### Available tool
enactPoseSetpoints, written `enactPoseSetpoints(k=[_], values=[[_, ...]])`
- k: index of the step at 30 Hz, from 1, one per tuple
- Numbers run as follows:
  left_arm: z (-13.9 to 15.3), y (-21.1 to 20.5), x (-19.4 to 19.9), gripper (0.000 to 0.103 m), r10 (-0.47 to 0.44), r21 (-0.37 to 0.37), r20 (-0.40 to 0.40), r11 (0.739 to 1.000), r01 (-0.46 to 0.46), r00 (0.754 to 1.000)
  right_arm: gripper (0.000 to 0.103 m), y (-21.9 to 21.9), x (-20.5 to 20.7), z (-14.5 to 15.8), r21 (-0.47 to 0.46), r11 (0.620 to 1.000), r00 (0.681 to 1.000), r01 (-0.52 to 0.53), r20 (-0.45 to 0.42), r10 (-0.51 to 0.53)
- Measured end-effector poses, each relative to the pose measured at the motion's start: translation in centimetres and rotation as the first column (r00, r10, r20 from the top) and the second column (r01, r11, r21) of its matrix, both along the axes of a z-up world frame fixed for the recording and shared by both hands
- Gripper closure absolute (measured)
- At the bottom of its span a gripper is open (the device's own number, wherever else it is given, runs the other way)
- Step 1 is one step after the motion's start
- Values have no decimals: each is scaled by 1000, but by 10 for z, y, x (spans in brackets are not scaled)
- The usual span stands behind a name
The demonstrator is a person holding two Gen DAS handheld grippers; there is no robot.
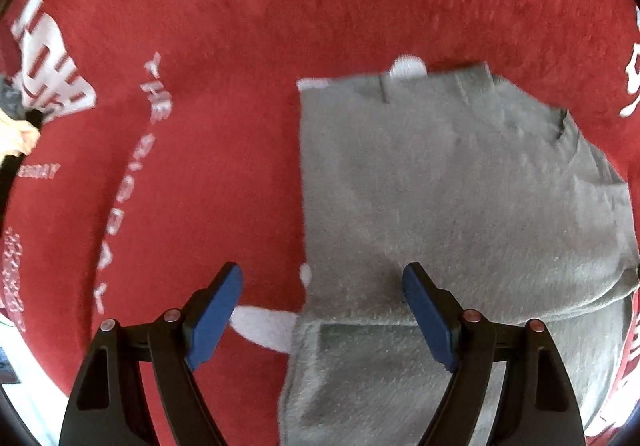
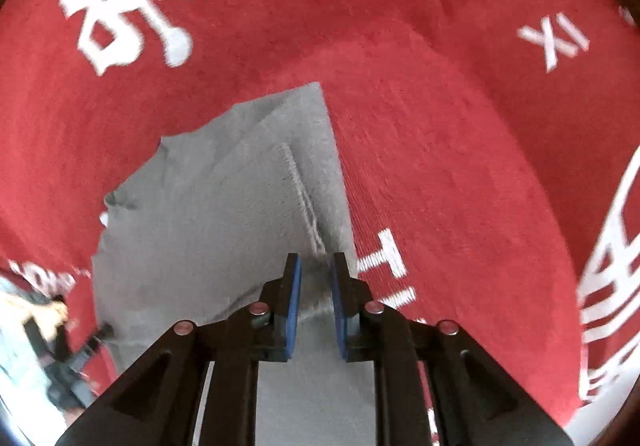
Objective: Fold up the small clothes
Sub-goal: 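Open the right tool and withdraw it from the folded sweater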
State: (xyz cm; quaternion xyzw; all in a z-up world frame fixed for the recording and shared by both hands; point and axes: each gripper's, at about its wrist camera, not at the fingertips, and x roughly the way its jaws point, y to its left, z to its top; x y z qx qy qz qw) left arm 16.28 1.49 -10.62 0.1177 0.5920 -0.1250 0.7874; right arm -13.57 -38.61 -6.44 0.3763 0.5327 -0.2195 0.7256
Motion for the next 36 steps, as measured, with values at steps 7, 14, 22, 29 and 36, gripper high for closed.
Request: enactPoseSetpoints(k=[7,14,22,29,36], values=[[-4,-9,29,20,45,28,38,999,-46,998,86,42,53,14,-151,960,972,-235,-21,234],[-23,-1,32,14,6,51,29,999,-7,1000,86,41,62,-22,-92,957,962,-274,-47,271],[-15,12,29,14,37,63,-42,997,-34,998,64,37,29,-7,-16,979,979,-203,-24,203],[-4,7,1,14,-19,66,-86,998,25,996,61,59,5,3,17,972,971,-232,-49,233],[8,-5,-31,14,-39,44,-130,998,45,991,60,66,-16,10,56,968,967,-243,-65,246]])
